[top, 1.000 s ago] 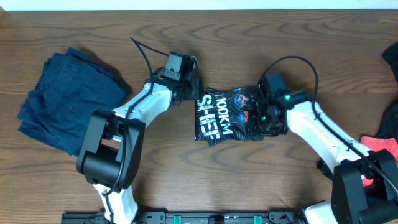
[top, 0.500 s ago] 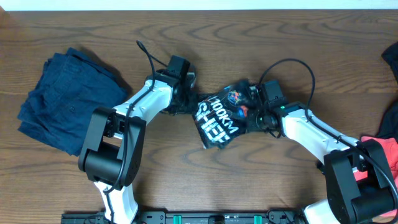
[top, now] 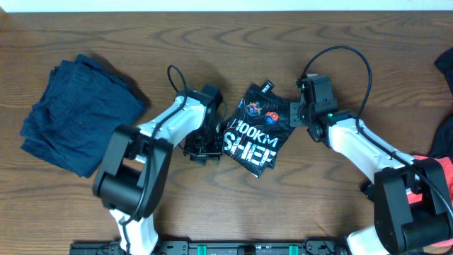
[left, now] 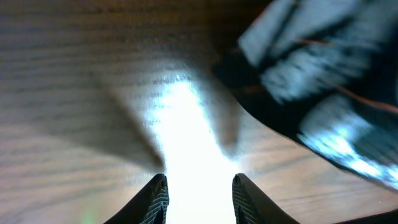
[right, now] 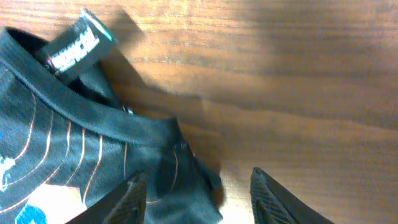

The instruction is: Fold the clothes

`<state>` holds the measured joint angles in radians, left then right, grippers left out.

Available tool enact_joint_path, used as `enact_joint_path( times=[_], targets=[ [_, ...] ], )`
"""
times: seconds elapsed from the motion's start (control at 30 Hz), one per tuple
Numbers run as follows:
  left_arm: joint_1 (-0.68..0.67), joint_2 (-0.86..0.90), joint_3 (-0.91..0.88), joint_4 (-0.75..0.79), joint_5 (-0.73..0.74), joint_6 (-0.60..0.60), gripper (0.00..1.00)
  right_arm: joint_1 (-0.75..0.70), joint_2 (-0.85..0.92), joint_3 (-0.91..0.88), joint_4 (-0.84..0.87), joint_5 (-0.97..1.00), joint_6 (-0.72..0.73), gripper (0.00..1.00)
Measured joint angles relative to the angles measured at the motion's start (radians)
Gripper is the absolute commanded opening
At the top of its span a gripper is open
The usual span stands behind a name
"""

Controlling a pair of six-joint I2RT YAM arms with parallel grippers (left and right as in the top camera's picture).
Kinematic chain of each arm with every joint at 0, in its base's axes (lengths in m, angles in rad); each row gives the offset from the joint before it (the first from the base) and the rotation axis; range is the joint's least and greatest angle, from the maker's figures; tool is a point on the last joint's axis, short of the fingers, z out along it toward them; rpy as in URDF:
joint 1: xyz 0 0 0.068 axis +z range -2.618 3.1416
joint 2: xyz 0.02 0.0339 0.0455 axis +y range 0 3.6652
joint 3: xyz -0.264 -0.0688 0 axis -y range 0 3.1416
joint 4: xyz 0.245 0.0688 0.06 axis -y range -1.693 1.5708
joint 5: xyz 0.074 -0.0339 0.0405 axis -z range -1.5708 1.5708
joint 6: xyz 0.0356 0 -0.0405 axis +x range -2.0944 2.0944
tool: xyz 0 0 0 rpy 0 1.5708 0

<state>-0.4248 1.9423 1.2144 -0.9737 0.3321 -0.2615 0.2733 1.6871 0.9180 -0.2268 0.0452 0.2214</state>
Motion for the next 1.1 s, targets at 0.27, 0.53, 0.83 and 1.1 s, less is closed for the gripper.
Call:
enact_joint_path(
  times=[0.27,0.53,0.83,1.1],
  targets=[
    [0.074,-0.29,-0.003,0.19,-0.144,0.032,0.85,-0.01,-0.156,0.057,-0.234,0.017,-0.022,0.58],
    [0.135,-0.274,-0.001,0.555,0.048,0.199,0.94,-0.025,-0.337,0.07,-0.391,0.023,-0.023,0.6],
    [0.143,0.037,0.044,0.695,0.363,0.241,0.94,-0.025,-0.362,0.071,-0.506,0.022,-0.024,0.6],
    [0.142,0.22,0.164,0.73,0.56,0.23,0.94,-0.025,-0.362,0.071,-0.514,0.022,-0.024,0.6]
  ],
)
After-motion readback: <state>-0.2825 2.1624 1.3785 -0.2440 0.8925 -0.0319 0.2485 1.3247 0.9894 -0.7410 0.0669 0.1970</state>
